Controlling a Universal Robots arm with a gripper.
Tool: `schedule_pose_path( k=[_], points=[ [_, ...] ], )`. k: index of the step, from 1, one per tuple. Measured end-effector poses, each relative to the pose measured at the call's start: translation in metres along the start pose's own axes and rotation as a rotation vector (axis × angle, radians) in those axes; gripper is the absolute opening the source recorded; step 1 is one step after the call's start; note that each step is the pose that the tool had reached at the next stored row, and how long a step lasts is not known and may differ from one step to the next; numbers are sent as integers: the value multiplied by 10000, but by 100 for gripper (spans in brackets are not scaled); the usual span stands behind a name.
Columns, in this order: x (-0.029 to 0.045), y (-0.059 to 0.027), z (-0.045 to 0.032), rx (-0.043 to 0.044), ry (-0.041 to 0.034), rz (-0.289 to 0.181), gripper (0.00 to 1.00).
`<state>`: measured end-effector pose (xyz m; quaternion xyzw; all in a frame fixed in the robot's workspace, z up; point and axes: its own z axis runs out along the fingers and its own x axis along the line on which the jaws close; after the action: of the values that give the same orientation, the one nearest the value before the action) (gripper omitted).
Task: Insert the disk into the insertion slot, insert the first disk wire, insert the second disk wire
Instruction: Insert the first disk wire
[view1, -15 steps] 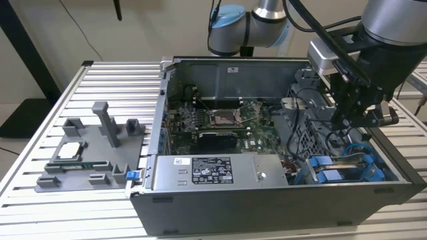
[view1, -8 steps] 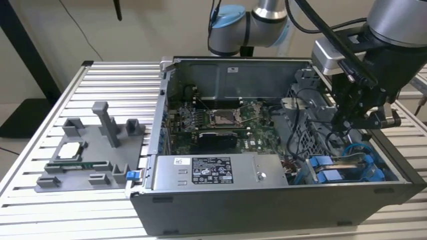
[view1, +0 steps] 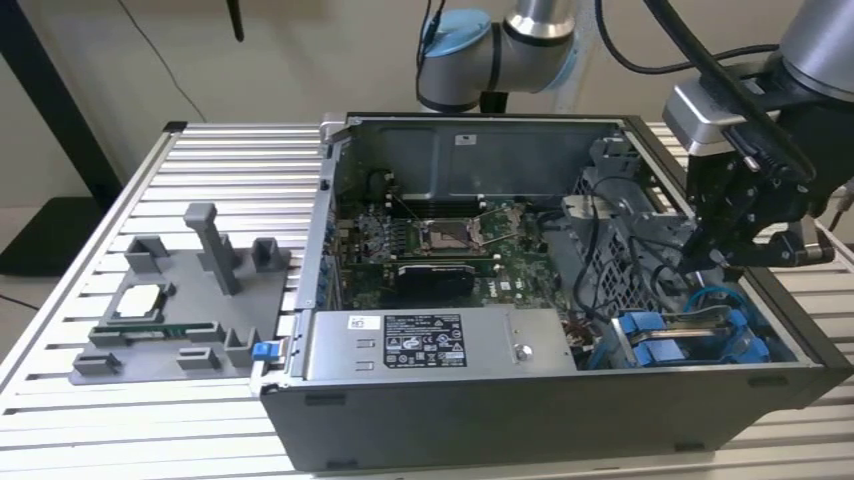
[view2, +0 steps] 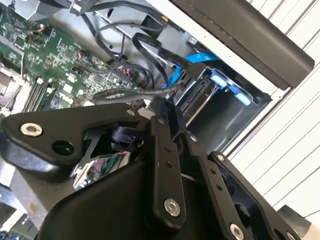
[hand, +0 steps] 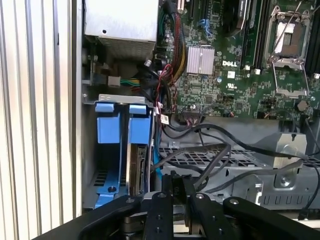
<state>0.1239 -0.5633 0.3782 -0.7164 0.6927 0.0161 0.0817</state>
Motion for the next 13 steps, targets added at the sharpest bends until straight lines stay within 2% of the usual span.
schedule_pose_path(
  k=[13],
  points=[
    [239, -136, 16, -340, -9, 48, 0]
  ],
)
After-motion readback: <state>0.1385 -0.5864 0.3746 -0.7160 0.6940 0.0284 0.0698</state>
